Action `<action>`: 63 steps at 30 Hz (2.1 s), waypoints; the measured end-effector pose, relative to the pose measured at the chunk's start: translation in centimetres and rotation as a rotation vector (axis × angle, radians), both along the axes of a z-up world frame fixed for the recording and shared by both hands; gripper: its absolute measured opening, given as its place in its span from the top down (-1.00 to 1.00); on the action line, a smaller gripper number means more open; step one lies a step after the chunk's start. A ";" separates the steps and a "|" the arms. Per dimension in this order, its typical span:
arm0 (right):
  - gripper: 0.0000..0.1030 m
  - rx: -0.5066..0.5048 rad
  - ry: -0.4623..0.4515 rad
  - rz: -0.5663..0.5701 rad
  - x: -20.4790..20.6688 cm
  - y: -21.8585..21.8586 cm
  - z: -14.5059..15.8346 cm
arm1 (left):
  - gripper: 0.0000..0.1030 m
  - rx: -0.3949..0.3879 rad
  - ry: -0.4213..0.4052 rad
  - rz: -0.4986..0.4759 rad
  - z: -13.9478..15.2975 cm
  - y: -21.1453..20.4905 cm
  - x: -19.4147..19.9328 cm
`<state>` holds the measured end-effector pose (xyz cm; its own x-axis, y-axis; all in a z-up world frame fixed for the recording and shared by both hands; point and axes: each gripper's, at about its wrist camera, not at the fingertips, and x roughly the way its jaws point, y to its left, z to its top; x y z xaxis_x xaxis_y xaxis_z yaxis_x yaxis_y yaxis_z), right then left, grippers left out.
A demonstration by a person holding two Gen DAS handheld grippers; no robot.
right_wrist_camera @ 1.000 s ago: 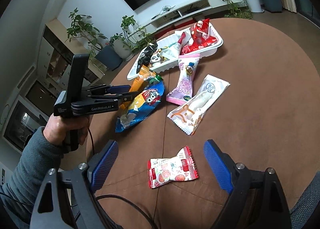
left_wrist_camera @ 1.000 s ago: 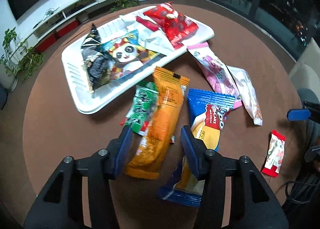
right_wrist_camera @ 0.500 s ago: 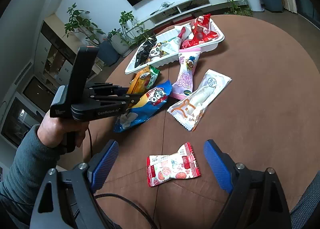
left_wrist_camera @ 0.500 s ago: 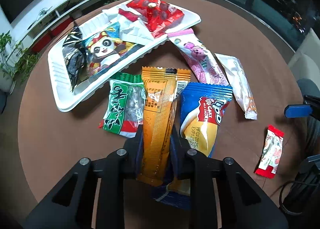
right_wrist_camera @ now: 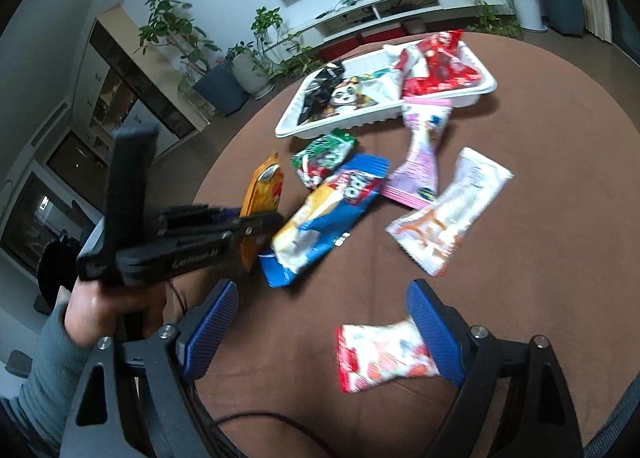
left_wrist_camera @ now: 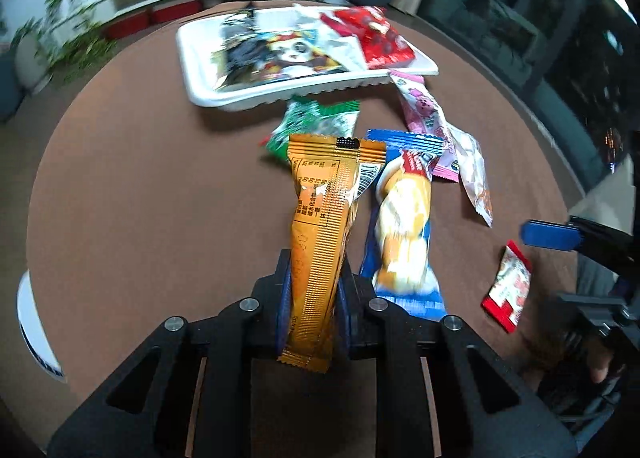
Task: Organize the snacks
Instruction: 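Grasp the orange bar with the left gripper while the right grasps the blue cake packet, then carry the orange bar and blue cake packet into the tray with both grippers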
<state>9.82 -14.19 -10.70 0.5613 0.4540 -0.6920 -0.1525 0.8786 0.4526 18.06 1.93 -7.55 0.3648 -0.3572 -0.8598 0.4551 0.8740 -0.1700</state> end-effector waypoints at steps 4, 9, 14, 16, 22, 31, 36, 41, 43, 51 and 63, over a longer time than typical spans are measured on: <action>-0.69 -0.016 0.064 0.001 2.4 1.5 -0.4 | 0.66 -0.065 0.009 0.075 0.3 2.4 -1.9; -0.58 -0.026 0.184 -0.012 5.6 2.9 -2.0 | 0.66 -0.150 0.019 0.145 0.3 4.4 -4.4; -0.50 -0.100 0.208 -0.027 7.8 4.2 -2.5 | 0.66 -0.208 0.025 0.178 0.2 5.5 -6.2; -0.49 -0.143 0.200 -0.033 8.6 4.8 -2.5 | 0.66 -0.223 0.027 0.185 0.1 5.7 -6.5; -0.48 -0.296 0.157 -0.005 9.8 7.1 -2.5 | 0.66 -0.246 0.027 0.194 0.0 5.8 -7.1; 0.10 -0.502 0.070 0.076 8.6 9.4 -2.9 | 0.66 -0.271 0.020 0.219 0.1 6.3 -7.5; 0.44 -0.485 0.086 0.099 7.0 8.1 -2.6 | 0.66 -0.281 0.024 0.227 -0.1 6.2 -7.5; 0.46 -0.364 0.127 0.104 5.0 7.0 -2.3 | 0.66 -0.291 0.028 0.233 -0.2 6.3 -7.6; 0.46 -0.324 0.125 0.104 3.9 6.7 -2.0 | 0.66 -0.300 0.029 0.238 -0.2 6.4 -7.6; 0.46 -0.167 0.097 0.098 -0.2 3.7 0.1 | 0.66 -0.311 0.032 0.222 0.2 5.7 -7.8; 0.46 0.026 0.089 0.030 -0.4 -1.1 1.5 | 0.66 -0.359 0.057 0.185 1.1 3.8 -7.5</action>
<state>9.39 -15.30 -9.22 0.4838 0.4884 -0.7262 -0.1372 0.8618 0.4883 10.52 5.71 -6.44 0.4060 -0.5714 -0.7132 0.2768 0.8206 -0.4999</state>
